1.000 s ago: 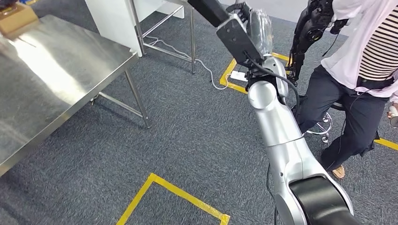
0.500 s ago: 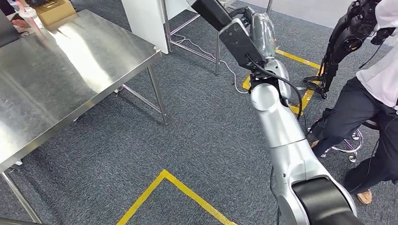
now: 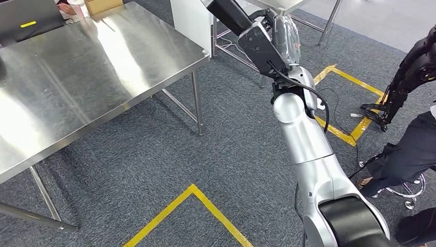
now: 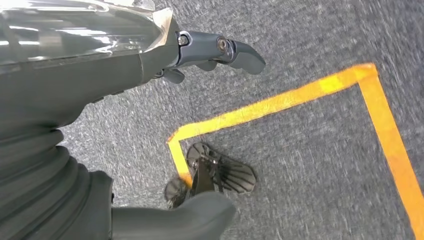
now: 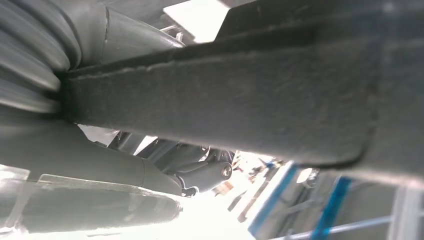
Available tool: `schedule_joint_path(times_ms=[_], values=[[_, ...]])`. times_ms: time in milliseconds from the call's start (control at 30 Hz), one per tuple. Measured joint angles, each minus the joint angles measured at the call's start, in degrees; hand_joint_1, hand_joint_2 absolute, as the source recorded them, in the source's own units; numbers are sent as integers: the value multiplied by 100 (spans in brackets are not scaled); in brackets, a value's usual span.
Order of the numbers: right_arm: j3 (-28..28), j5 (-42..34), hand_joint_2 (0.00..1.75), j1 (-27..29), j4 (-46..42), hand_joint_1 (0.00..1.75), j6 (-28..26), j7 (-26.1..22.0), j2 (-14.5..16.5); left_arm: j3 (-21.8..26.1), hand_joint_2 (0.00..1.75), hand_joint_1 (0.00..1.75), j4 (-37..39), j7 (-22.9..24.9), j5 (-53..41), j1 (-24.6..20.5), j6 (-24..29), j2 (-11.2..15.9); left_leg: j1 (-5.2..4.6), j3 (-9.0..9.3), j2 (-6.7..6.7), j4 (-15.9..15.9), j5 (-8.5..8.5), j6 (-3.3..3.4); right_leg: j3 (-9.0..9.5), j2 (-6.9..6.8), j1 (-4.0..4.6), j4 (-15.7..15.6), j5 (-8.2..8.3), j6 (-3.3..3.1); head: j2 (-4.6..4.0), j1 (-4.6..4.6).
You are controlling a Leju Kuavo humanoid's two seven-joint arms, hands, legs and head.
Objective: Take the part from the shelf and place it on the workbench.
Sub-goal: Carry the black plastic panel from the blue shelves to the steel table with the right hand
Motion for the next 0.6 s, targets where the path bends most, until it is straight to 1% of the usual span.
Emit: schedule_joint_path(times_ms=[33,67,100,133,167,200,233,267,300,333,367,400,433,467,500,533,567,600], values=[[2,1,175,-2,1,175,0,-2,-20,0,175,0,0,0,-9,-9,-1,-5,1,8,-65,-8,5,10,-165,135,-16,364,-141,-17,0,13],[2,1,175,6,3,175,2,-1,-40,-1,175,0,-1,1,-19,-18,-2,-4,6,9,-142,-6,6,15,-369,202,-27,758,-275,-22,1,23],[2,2,175,24,6,175,6,2,-61,-1,175,0,0,1,-28,-20,-3,-5,8,10,-227,-4,5,15,-539,227,-38,1056,-353,-8,1,35],[2,9,175,40,9,175,10,9,-83,-2,175,0,1,1,-39,-15,-4,-8,9,10,-315,-1,3,14,-627,239,-50,1168,-348,26,1,38],[2,20,175,51,11,175,14,16,-98,-2,175,0,1,1,-54,-9,-3,-9,13,13,-400,7,-1,8,-598,252,-64,1035,-249,78,1,41],[2,34,175,53,12,175,16,24,-110,-2,175,0,2,1,-68,-3,-1,-10,20,15,-482,23,-9,-5,-465,289,-88,694,-77,137,1,43],[2,47,175,50,12,175,19,28,-121,-2,175,0,1,1,-79,-1,1,-9,27,9,-555,48,-26,-30,-290,380,-124,264,105,194,1,47],[4,57,175,42,15,175,25,28,-126,-1,175,0,1,1,-85,-3,4,-4,27,-9,-621,83,-48,-64,-125,465,-146,-93,248,220,1,53],[9,63,175,35,18,175,32,28,-127,-1,175,0,0,1,-87,-4,9,2,26,-33,-674,111,-64,-100,-19,528,-157,-318,336,216,1,53],[15,68,175,29,22,175,38,27,-123,0,175,0,0,1,-87,-1,13,7,27,-57,-721,126,-72,-134,23,554,-150,-404,364,184,1,50],[20,72,175,25,29,175,43,26,-117,0,175,0,1,2,-87,6,17,9,30,-76,-762,127,-69,-162,33,515,-125,-400,369,137,1,46],[23,75,175,20,33,175,44,25,-103,-1,175,0,1,2,-87,17,21,11,43,-90,-781,128,-68,-184,31,463,-130,-401,377,94,1,41],[24,79,175,11,37,175,44,24,-84,-1,175,0,2,1,-87,27,23,8,43,-110,-710,161,-89,-208,35,420,-135,-407,381,60,1,33],[25,80,175,-3,41,175,43,20,-66,-2,175,0,3,-1,-87,30,27,9,38,-167,-572,274,-160,-233,41,376,-142,-414,383,23,1,11],[25,82,175,-19,44,175,43,15,-49,-2,175,0,3,-3,-86,23,31,13,35,-276,-402,500,-285,-258,49,328,-149,-421,381,-9,1,-14],[26,83,175,-30,51,175,43,10,-42,-2,175,0,4,-5,-86,14,34,14,31,-441,-229,832,-452,-279,54,280,-131,-421,371,-34,1,-38],[26,86,175,-37,62,175,41,4,-41,-2,175,0,4,-7,-85,3,37,18,38,-642,-133,1222,-624,-296,57,221,-115,-420,361,-58,1,-57],[26,94,175,-37,79,175,40,-1,-42,-2,175,0,4,-8,-85,0,37,16,44,-821,-92,1557,-740,-305,60,159,-101,-419,352,-71,1,-58]])
